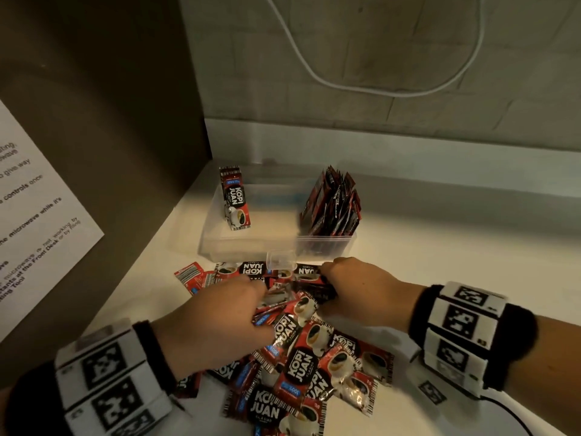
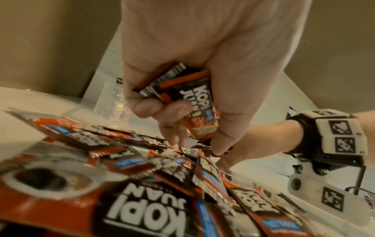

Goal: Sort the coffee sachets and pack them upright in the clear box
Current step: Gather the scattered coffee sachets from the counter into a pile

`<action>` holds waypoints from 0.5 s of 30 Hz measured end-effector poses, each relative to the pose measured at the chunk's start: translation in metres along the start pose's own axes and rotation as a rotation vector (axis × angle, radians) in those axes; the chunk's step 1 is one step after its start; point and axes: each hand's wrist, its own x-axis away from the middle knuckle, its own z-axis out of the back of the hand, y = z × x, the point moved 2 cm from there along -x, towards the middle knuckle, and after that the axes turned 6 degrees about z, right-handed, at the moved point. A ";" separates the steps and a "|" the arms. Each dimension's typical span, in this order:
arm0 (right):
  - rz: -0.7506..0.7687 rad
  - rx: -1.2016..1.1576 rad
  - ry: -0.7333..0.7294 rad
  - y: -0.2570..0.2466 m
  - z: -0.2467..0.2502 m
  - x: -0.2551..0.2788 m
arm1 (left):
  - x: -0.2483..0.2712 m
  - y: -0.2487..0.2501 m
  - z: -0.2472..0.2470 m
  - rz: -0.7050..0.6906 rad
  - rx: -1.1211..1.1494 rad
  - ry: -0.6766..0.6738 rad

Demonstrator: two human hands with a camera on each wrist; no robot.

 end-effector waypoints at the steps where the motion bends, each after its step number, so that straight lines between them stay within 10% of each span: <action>1: 0.004 -0.008 -0.017 0.001 0.000 0.000 | -0.001 0.005 -0.002 -0.008 -0.023 0.015; 15: -0.098 -0.062 -0.102 0.015 0.007 0.013 | -0.025 0.006 0.001 0.090 0.223 -0.167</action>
